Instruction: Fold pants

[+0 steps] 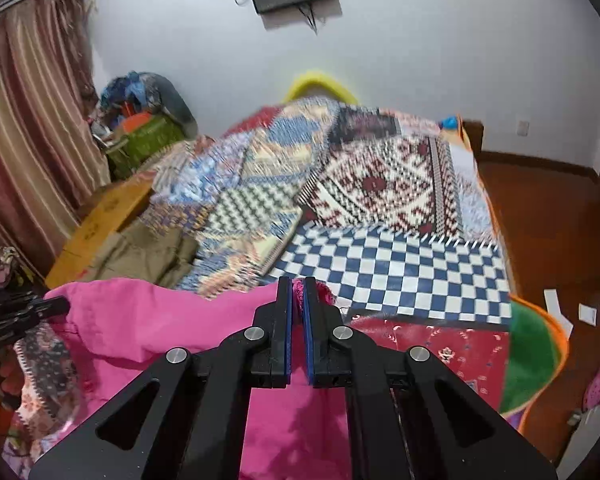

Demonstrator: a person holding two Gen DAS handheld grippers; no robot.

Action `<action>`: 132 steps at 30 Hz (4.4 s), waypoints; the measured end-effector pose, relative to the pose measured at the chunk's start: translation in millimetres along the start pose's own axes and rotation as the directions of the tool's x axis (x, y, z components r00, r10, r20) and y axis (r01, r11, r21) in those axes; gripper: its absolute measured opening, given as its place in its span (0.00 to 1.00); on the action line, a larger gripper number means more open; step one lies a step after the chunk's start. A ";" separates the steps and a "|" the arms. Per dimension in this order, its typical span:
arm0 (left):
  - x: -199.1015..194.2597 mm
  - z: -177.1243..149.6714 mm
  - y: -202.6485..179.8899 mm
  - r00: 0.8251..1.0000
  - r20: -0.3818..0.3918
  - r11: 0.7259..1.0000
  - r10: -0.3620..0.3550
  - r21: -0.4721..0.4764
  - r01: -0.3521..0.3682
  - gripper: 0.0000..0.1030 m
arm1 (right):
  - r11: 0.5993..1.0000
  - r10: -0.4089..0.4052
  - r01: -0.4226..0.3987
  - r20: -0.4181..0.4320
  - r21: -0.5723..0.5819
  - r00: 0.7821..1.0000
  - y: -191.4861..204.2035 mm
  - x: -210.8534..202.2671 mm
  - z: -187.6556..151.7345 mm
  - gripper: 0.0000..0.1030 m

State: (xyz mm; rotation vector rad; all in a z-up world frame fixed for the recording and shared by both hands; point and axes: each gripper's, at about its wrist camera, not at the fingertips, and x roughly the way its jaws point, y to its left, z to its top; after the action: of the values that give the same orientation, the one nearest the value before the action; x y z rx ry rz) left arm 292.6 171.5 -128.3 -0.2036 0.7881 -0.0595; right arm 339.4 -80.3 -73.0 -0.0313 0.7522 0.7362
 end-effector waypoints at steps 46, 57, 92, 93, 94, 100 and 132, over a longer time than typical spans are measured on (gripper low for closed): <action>-147.3 -197.9 -79.9 0.967 -0.167 0.981 -0.192 -0.037 0.189 0.03 | 0.978 -0.054 0.079 -0.130 0.195 0.990 40.0 -168.5 -231.5 0.04; -147.6 -219.0 -80.9 0.969 -0.182 0.986 -0.165 -0.022 0.163 0.05 | 0.979 -0.121 0.141 -0.140 0.144 0.983 44.2 -158.8 -236.7 0.04; -159.1 -161.4 -113.6 0.999 -0.045 1.000 -0.006 -0.014 0.005 0.40 | 0.999 -0.031 0.034 -0.176 0.012 0.984 98.9 -119.8 -200.0 0.32; -147.3 -167.1 -115.0 0.997 -0.082 1.000 -0.006 -0.025 0.004 0.40 | 0.999 -0.031 0.032 -0.205 0.005 0.978 100.3 -112.1 -206.2 0.32; -134.7 -173.9 -115.1 0.993 -0.122 0.999 -0.007 -0.033 0.003 0.40 | 0.999 -0.034 0.035 -0.236 0.000 0.971 99.4 -105.2 -214.0 0.32; -105.4 -212.5 -117.6 0.983 -0.181 0.999 0.035 0.017 -0.032 0.41 | 0.997 0.008 0.015 -0.294 0.076 0.956 85.8 -105.7 -240.1 0.32; -14.9 -139.7 -55.7 0.956 -0.280 0.996 0.090 0.011 -0.091 0.41 | 0.994 0.107 -0.091 -0.353 0.061 0.929 44.3 11.6 -144.9 0.29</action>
State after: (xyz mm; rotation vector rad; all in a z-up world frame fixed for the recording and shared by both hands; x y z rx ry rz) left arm 184.3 96.6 -202.5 -0.1626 1.0797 -0.0003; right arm 229.3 -80.3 -177.7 -0.0901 1.1232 0.8211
